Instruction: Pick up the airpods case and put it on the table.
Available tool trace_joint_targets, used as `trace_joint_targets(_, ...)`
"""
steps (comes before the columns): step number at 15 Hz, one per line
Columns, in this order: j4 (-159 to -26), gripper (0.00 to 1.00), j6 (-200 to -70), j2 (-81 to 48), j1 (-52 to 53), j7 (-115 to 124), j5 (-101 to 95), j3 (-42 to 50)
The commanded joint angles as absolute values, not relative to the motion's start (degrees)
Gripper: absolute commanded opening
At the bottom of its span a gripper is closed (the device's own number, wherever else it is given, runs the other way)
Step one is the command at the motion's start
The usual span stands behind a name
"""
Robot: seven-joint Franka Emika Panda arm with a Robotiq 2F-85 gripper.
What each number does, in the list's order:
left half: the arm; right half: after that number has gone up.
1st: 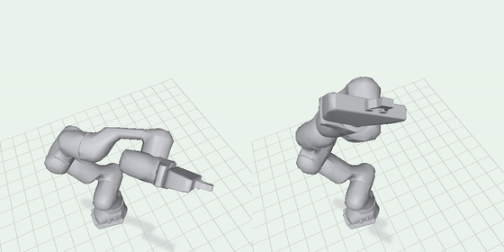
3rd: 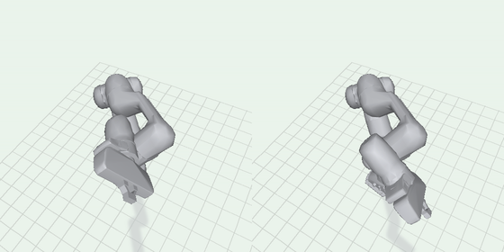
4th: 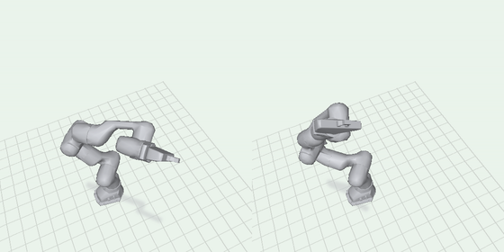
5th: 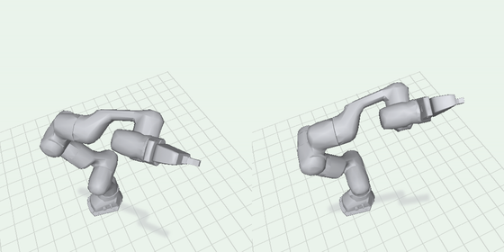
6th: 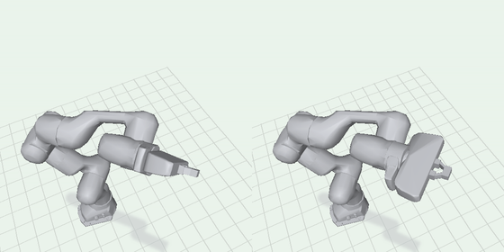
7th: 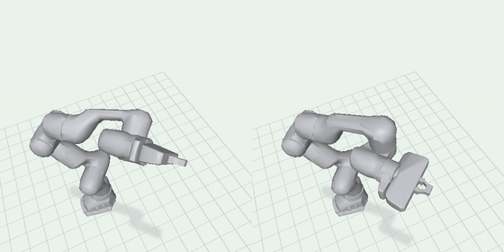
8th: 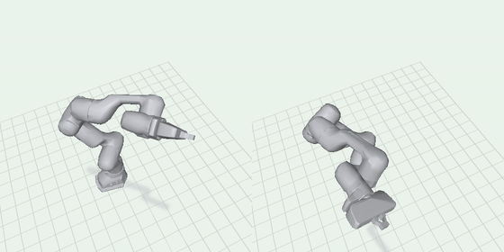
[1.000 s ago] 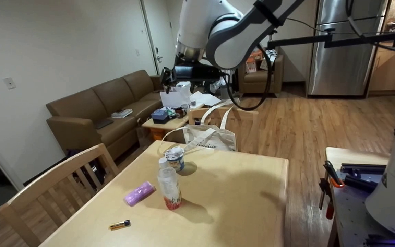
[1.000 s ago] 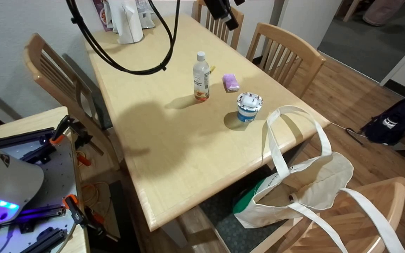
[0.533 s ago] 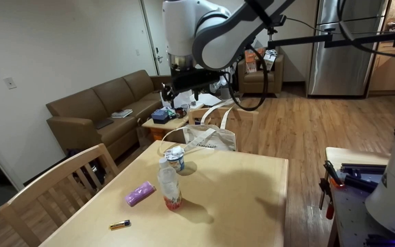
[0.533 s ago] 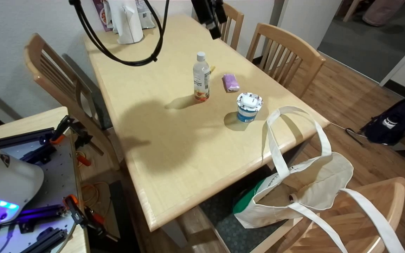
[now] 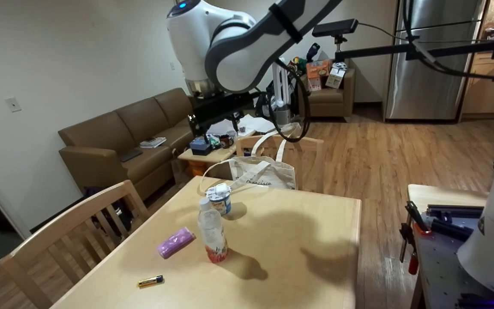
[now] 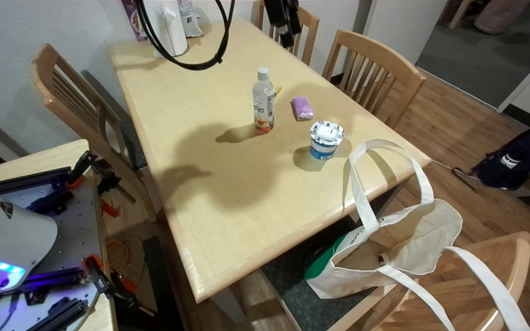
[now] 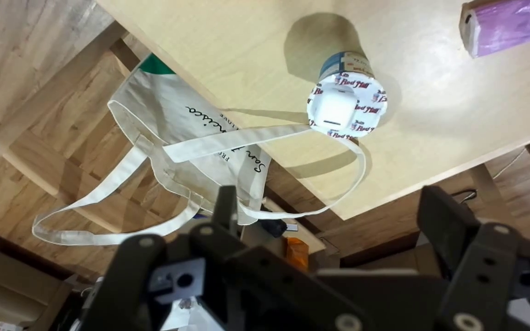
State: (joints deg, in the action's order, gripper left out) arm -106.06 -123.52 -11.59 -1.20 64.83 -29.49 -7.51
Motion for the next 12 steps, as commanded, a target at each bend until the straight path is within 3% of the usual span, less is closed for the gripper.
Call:
trace_joint_targets(1,-105.96,1.0,-123.67,-11.58,1.82,64.3,-28.68,-4.18)
trace_joint_targets(3,-104.2,1.0,-121.4,-12.52,2.54,63.7,-28.24,-4.13)
trace_joint_targets(12,-74.13,1.0,-93.15,-32.93,8.94,55.74,-21.49,-1.74)
